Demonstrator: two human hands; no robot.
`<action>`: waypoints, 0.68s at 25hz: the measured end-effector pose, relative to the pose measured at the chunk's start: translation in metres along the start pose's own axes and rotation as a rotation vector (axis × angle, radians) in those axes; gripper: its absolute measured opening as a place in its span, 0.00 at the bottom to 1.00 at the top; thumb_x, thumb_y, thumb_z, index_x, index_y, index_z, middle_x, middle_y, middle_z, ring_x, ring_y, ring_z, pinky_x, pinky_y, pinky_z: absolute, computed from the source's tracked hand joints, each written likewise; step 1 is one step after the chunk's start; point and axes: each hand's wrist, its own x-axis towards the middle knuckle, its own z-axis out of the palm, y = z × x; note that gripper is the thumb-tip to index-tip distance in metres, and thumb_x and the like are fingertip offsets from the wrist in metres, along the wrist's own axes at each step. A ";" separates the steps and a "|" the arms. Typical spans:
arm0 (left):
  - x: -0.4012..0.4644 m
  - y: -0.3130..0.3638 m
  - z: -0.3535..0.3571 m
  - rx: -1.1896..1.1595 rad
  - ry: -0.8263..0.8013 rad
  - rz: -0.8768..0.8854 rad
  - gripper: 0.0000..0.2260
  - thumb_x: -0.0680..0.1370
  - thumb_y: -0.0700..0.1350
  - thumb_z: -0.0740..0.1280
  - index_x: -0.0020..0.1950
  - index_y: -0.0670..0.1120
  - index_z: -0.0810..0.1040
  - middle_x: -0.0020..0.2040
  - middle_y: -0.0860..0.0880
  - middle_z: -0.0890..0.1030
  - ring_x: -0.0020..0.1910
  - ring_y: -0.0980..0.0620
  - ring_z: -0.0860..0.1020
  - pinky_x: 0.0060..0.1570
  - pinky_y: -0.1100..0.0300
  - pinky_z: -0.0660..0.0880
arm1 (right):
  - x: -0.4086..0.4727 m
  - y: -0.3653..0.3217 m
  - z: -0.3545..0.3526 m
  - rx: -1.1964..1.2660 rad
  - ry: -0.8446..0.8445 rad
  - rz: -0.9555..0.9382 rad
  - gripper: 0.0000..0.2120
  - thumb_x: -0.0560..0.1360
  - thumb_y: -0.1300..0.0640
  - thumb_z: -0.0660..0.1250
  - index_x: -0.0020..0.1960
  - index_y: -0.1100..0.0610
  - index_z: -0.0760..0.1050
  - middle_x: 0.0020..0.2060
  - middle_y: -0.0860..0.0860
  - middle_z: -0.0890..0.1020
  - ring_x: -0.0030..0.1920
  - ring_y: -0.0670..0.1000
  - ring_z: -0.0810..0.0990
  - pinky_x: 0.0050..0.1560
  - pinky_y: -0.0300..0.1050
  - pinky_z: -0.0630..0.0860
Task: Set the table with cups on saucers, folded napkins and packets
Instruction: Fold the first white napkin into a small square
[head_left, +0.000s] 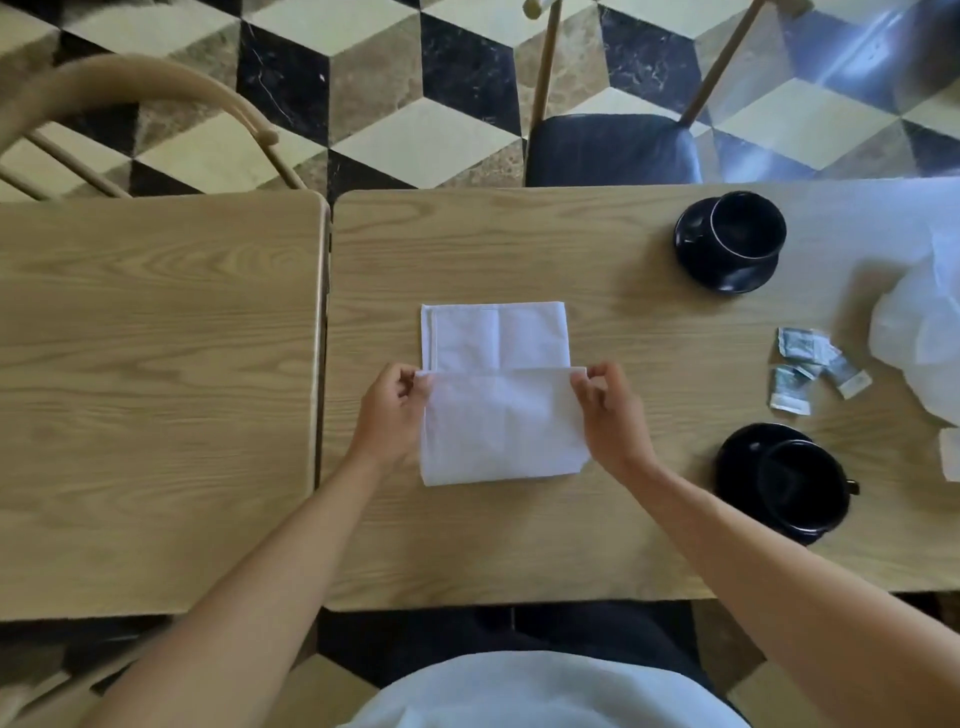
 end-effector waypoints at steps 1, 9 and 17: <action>0.021 0.006 0.007 0.019 0.048 0.001 0.10 0.81 0.53 0.67 0.50 0.47 0.77 0.44 0.47 0.83 0.43 0.45 0.81 0.43 0.48 0.77 | 0.018 -0.007 0.004 0.001 0.032 -0.005 0.08 0.83 0.45 0.60 0.46 0.43 0.68 0.30 0.36 0.78 0.28 0.39 0.73 0.25 0.34 0.65; 0.109 0.011 0.045 0.295 0.229 0.078 0.08 0.83 0.51 0.62 0.51 0.46 0.74 0.33 0.56 0.74 0.33 0.52 0.74 0.34 0.55 0.68 | 0.105 -0.011 0.028 -0.204 0.170 -0.060 0.09 0.83 0.46 0.60 0.55 0.51 0.73 0.34 0.44 0.81 0.35 0.47 0.77 0.35 0.46 0.67; 0.123 0.007 0.044 0.447 0.254 0.188 0.06 0.81 0.45 0.64 0.52 0.43 0.77 0.45 0.48 0.76 0.43 0.48 0.73 0.43 0.55 0.67 | 0.120 -0.002 0.036 -0.322 0.213 -0.136 0.08 0.81 0.51 0.64 0.54 0.56 0.75 0.42 0.49 0.78 0.48 0.54 0.76 0.46 0.48 0.70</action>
